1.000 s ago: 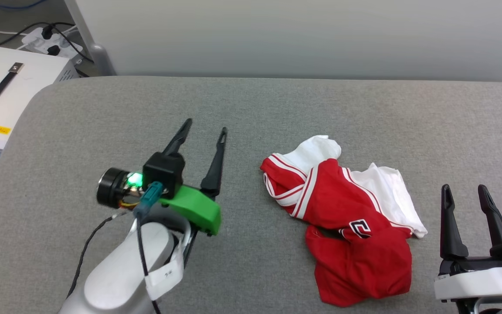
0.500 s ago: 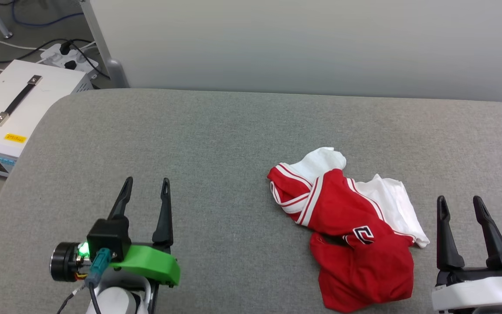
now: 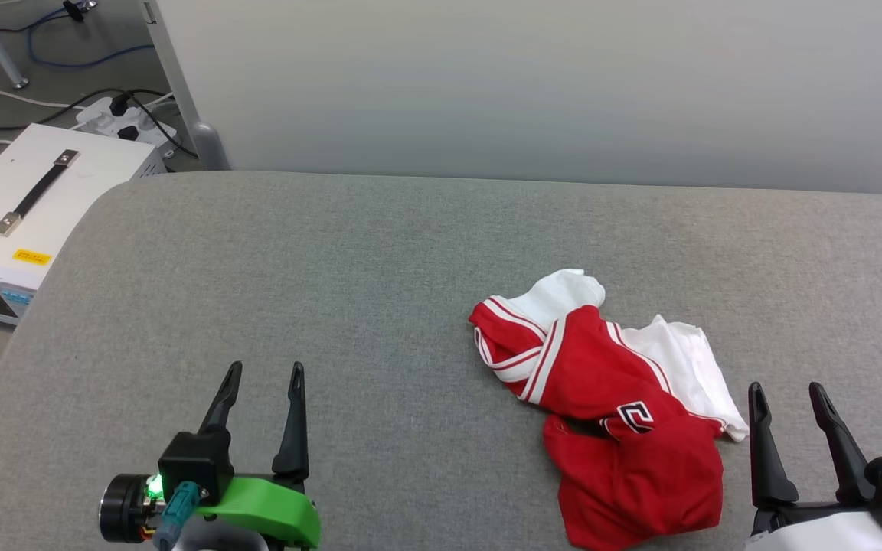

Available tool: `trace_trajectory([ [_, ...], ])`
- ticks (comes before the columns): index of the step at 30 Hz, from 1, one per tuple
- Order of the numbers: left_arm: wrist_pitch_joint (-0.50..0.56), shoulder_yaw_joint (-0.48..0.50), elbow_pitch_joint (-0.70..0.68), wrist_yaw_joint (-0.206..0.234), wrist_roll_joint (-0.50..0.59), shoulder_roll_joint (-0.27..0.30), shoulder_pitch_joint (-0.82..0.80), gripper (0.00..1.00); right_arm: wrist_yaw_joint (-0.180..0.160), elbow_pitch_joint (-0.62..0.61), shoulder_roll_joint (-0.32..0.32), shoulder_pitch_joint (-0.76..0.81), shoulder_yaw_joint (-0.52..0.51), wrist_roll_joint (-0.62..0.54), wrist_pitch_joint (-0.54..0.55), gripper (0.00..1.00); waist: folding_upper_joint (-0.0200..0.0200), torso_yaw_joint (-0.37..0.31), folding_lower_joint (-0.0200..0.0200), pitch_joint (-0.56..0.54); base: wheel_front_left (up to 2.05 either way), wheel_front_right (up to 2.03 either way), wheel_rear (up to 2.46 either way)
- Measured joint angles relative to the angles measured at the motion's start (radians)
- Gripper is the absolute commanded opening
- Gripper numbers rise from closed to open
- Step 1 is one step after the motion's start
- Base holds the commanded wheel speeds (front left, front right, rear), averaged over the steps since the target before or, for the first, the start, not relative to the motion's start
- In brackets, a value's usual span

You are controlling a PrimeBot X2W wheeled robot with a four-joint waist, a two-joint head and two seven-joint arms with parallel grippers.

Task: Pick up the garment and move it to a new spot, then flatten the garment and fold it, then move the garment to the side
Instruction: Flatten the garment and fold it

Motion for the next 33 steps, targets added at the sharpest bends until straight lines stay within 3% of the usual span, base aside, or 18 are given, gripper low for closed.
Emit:
trace_trajectory([
  [13,0.0,0.074,0.028,-0.07,0.071,-0.059,0.02,1.0,0.0,0.03,0.0,0.016,0.012,0.002,0.0,1.0,0.0,0.005,0.0,-0.004,0.0,0.0,0.0],
  [27,0.0,0.111,0.046,-0.104,0.115,-0.085,0.022,1.0,0.0,0.032,0.0,0.008,0.004,-0.003,0.0,1.0,0.0,0.002,0.0,0.002,0.0,0.0,0.0],
  [33,0.0,0.126,0.047,-0.111,0.118,-0.096,0.023,1.0,0.0,-0.004,-0.005,-0.098,-0.037,-0.039,0.0,1.0,0.0,0.001,0.0,0.012,0.0,0.0,0.0],
])
